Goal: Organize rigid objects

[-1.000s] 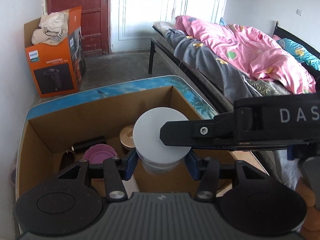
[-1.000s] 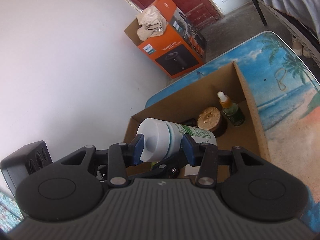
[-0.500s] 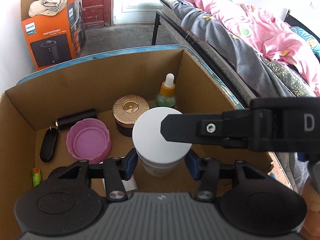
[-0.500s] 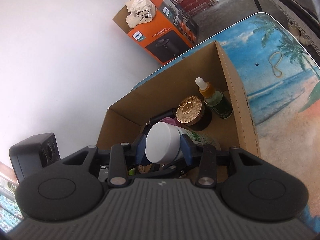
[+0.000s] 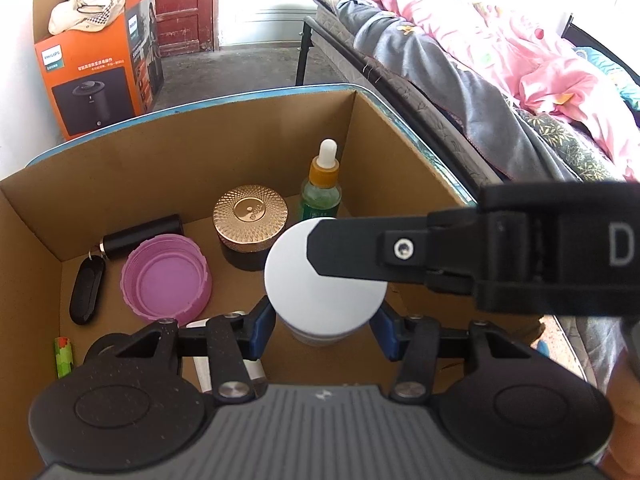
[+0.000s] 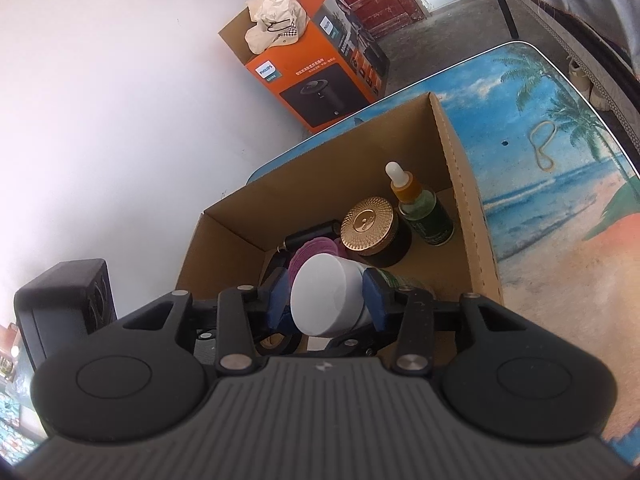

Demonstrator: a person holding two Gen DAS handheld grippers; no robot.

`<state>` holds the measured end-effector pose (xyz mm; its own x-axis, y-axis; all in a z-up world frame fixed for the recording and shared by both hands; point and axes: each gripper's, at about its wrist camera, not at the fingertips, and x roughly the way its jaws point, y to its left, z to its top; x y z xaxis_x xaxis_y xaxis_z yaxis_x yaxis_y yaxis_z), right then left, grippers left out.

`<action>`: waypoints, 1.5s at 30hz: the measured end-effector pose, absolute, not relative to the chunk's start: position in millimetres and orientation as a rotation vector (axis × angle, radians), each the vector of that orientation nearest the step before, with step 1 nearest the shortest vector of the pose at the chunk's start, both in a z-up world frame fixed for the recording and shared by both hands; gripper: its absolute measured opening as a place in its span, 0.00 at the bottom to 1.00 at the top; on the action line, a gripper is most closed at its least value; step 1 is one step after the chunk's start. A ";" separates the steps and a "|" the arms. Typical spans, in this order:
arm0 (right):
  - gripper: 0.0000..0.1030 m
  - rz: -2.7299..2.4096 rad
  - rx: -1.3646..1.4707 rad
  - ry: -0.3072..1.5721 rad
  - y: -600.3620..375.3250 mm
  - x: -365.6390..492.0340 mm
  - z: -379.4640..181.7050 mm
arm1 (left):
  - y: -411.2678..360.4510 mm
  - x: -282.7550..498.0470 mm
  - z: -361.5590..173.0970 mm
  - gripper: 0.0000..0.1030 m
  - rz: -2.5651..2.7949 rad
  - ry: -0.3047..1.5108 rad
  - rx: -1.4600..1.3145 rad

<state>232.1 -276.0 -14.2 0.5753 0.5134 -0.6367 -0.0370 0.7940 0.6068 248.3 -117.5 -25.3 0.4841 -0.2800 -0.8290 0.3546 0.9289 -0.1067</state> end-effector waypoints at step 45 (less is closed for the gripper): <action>0.99 0.068 0.253 0.599 -214.8 83.7 61.6 | 6.9 122.0 46.9 1.00 -0.145 0.767 -0.008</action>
